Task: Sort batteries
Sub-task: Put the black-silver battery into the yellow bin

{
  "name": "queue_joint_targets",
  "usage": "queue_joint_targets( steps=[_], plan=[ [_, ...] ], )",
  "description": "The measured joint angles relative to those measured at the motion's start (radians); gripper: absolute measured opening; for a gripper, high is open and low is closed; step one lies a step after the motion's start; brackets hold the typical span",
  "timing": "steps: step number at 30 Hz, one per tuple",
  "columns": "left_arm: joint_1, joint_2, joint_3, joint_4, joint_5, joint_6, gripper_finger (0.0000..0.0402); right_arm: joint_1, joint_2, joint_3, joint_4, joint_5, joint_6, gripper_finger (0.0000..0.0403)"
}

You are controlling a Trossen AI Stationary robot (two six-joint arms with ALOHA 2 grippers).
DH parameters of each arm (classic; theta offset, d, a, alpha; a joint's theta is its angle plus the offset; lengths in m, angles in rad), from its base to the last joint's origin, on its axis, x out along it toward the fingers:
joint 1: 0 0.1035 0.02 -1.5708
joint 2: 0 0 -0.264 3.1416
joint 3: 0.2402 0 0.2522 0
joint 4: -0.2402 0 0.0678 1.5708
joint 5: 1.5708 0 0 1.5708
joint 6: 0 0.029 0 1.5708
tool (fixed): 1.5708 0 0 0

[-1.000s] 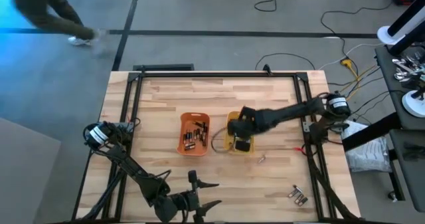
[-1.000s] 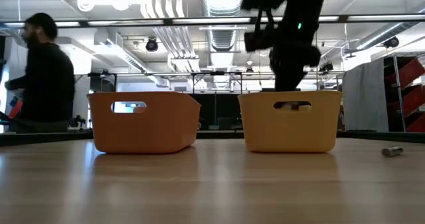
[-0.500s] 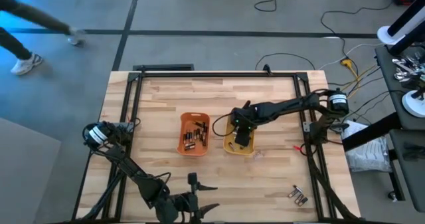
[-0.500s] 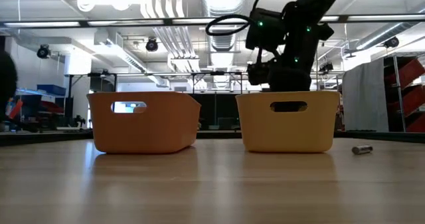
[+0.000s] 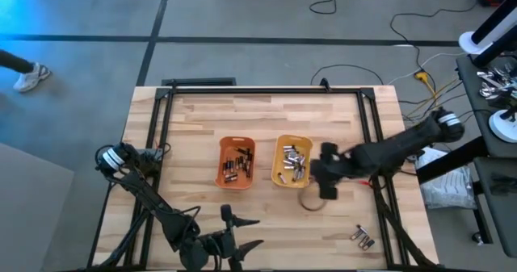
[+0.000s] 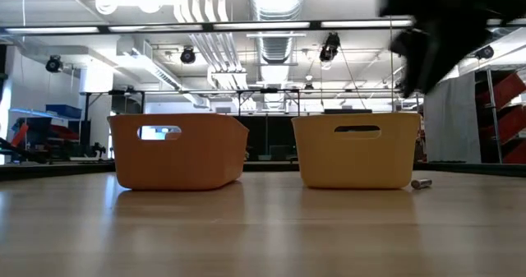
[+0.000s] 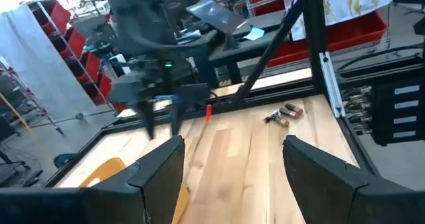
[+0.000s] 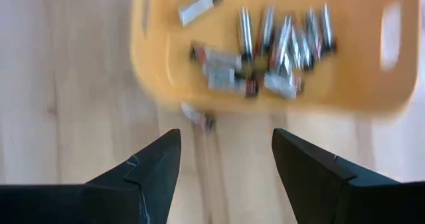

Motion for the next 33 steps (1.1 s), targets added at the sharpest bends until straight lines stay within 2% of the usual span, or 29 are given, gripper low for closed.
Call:
queue_joint_targets(
  steps=[3, 5, 9, 12, 16, 19, 23, 28, 33],
  plan=[
    [0.0, 0.0, 0.0, -0.019, 0.008, -0.022, 0.0233, 0.073, -0.094, -0.165, 0.071, 0.017, 0.102, 0.0228],
    [0.0, 0.0, 0.0, -0.026, 0.043, -0.033, 0.0233, 0.083, -0.126, -0.277, 0.154, 0.01, 0.136, 0.0229],
    [0.002, 0.0, 0.0, -0.03, 0.036, -0.034, 0.0233, 0.077, -0.144, -0.415, 0.377, 0.031, 0.055, 0.0234],
    [0.022, 0.0, -0.001, -0.043, -0.031, -0.035, 0.0233, 0.057, -0.139, -0.478, 0.541, 0.07, -0.052, 0.0237],
    [0.044, -0.001, -0.001, -0.044, -0.106, -0.046, 0.0233, 0.007, -0.139, -0.565, 0.762, 0.064, -0.112, 0.0243],
    [0.06, -0.005, -0.002, -0.04, -0.108, -0.052, 0.0233, -0.027, -0.139, -0.609, 0.836, 0.034, -0.16, 0.0256],
    [0.091, -0.005, -0.002, -0.021, -0.11, -0.054, 0.0233, -0.064, -0.139, -0.65, 0.972, -0.089, -0.192, 0.0278],
    [0.122, -0.005, -0.002, 0.007, -0.111, -0.054, 0.0233, -0.101, -0.139, -0.714, 1.077, -0.096, -0.237, 0.0286],
    [0.157, -0.005, -0.002, 0.029, -0.111, -0.058, 0.0233, -0.113, -0.139, -0.752, 1.181, -0.117, -0.293, 0.0272]
  ],
)
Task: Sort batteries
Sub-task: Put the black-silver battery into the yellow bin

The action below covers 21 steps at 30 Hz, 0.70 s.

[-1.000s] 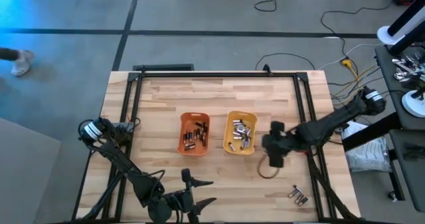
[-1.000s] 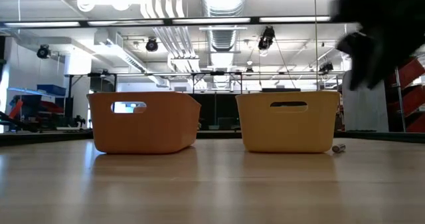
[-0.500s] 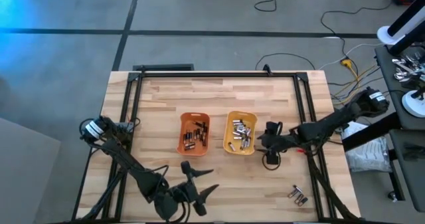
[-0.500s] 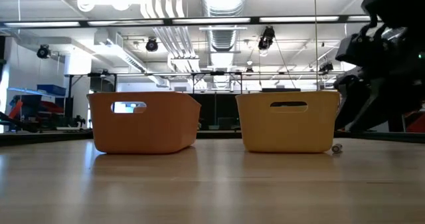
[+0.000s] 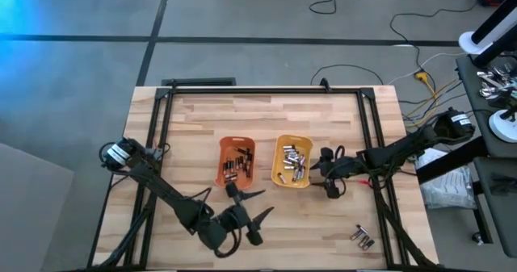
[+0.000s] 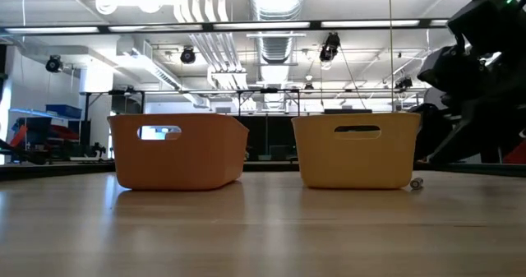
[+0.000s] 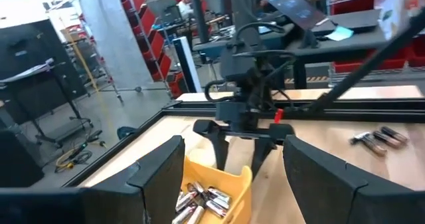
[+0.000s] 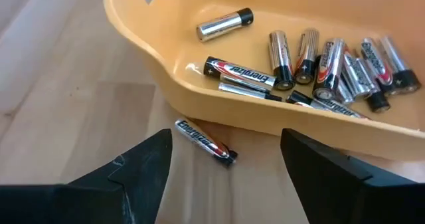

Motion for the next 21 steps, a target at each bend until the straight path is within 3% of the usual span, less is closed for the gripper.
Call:
queue_joint_targets(
  steps=[12, 21],
  plan=[
    [0.08, 0.017, -0.001, -0.003, 0.004, -0.101, 0.0233, -0.015, 0.0, -0.005, 0.003, -0.031, -0.05, 0.0228],
    [0.091, 0.017, -0.001, 0.007, 0.001, -0.103, 0.0233, -0.033, 0.071, -0.014, 0.099, -0.062, -0.092, 0.023]
  ],
)
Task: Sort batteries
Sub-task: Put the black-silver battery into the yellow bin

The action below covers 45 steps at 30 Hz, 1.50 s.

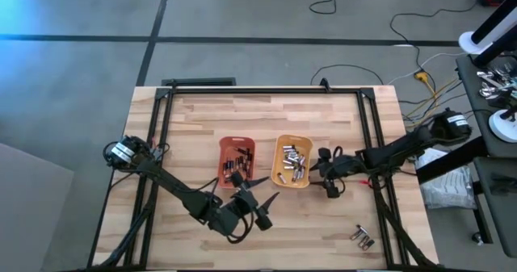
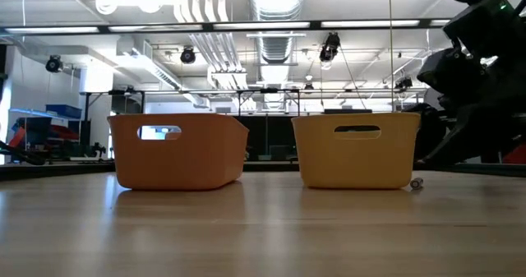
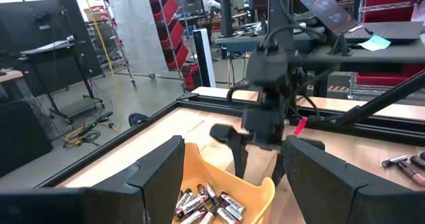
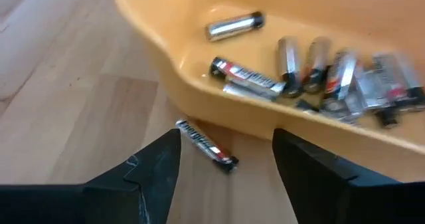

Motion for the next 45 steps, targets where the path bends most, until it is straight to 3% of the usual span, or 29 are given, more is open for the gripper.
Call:
queue_joint_targets(
  steps=[9, 15, 22, 25, 30, 33, 37, 45],
  plan=[
    [-0.006, 0.0, 0.0, 0.015, 0.0, -0.03, 0.0233, -0.003, 0.229, 0.026, 0.087, -0.025, 0.053, 0.0209],
    [-0.03, -0.001, 0.0, 0.016, 0.029, -0.039, 0.0233, -0.003, 0.283, 0.027, 0.116, -0.024, 0.05, 0.0174],
    [-0.103, -0.004, 0.029, 0.017, 0.069, 0.003, 0.0233, -0.003, 0.295, 0.029, 0.098, -0.024, 0.048, 0.0105],
    [-0.109, -0.004, 0.028, 0.017, 0.206, 0.005, 0.0233, -0.002, 0.285, 0.036, 0.064, -0.017, 0.068, 0.0072],
    [-0.034, -0.005, 0.029, 0.042, 0.545, -0.006, 0.0233, 0.033, 0.284, 0.039, 0.044, 0.007, 0.162, 0.0027],
    [0.014, -0.009, 0.028, 0.035, 0.641, 0.01, 0.0233, 0.075, 0.276, 0.043, 0.026, 0.02, 0.233, 0.0024],
    [0.045, -0.033, 0.027, -0.026, 0.645, 0.073, 0.0233, 0.137, 0.246, 0.089, -0.111, 0.056, 0.352, 0.0029],
    [0.033, -0.058, 0.025, -0.236, 0.422, -0.007, 0.0233, 0.209, 0.169, 0.246, -0.553, -0.002, 0.526, 0.0029]
  ],
)
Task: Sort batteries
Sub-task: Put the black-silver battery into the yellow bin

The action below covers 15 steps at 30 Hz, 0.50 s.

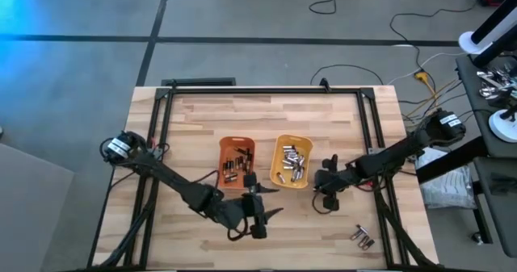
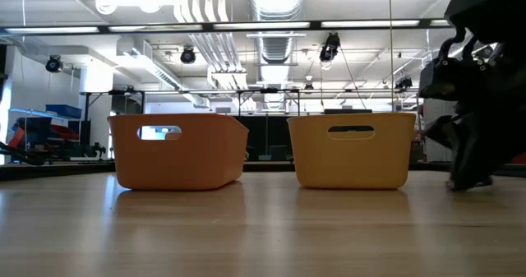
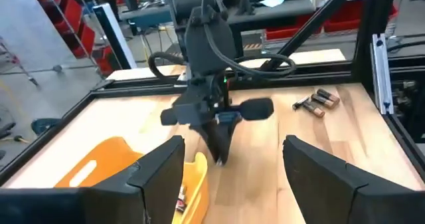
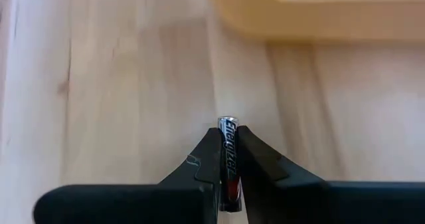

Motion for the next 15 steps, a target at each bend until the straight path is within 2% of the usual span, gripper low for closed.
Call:
queue_joint_targets(
  steps=[3, 6, 11, 15],
  plan=[
    [-0.006, 0.025, -0.008, 0.01, -0.022, -0.005, 0.0233, 0.017, -0.042, 0.081, -0.175, -0.012, 0.002, 0.0029],
    [-0.001, 0.047, -0.014, -0.049, -0.025, -0.002, 0.0233, 0.022, -0.076, 0.182, -0.361, -0.018, -0.004, 0.0029],
    [0.007, 0.049, -0.014, -0.061, -0.077, -0.023, 0.0233, 0.018, -0.099, 0.405, -0.606, 0.09, -0.01, 0.0029],
    [0.009, 0.051, -0.019, -0.067, -0.078, -0.023, 0.0233, 0.001, -0.083, 0.547, -0.589, 0.179, -0.106, 0.0029]
  ],
)
